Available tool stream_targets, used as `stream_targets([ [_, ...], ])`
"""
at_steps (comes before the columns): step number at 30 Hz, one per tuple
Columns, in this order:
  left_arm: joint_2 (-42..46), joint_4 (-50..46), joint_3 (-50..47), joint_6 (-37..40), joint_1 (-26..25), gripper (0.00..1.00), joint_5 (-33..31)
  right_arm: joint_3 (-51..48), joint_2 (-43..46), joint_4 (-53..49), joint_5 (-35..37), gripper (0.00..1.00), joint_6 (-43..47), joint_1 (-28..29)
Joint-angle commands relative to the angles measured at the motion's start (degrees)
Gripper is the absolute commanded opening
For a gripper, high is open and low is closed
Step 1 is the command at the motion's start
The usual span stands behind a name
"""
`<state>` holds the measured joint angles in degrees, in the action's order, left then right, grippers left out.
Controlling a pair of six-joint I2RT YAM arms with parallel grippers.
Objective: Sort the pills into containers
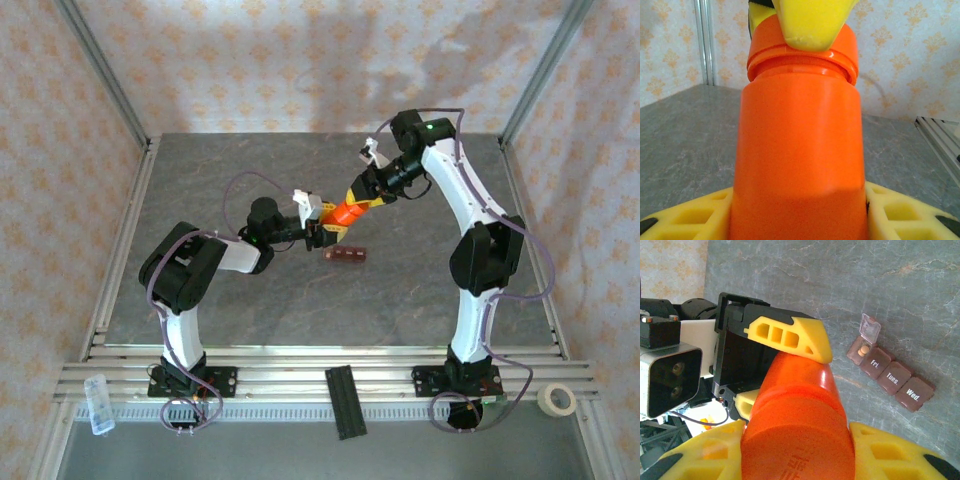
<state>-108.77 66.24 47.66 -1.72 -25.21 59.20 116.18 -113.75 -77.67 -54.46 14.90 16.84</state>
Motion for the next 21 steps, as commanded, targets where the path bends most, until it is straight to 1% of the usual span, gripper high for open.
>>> stream_targets([
  [1, 2.34, 5.29, 3.44, -1.86, 0.08, 0.00, 2.23, 0.25, -1.73, -1.50, 0.08, 0.30, 1.01, 1.63],
  [9, 2.42, 5.29, 4.89, -2.64, 0.00, 0.00, 2.90, 0.27, -1.90, -0.69, -3.70, 0.31, 0.40, 2.22],
  [13, 2.64, 5.27, 5.17, -3.03, -0.01, 0.00, 3.13, 0.41, -2.10, -0.22, -3.97, 0.31, -0.98, 2.21],
  [19, 2.95, 5.13, 5.23, -2.74, -0.10, 0.00, 2.70, -1.81, -2.54, 5.18, -5.56, 0.31, -9.51, 2.31],
  [21, 2.95, 5.13, 5.32, -2.75, -0.10, 0.00, 2.68, -3.17, -2.25, 7.45, -4.72, 0.31, -13.22, 2.32],
])
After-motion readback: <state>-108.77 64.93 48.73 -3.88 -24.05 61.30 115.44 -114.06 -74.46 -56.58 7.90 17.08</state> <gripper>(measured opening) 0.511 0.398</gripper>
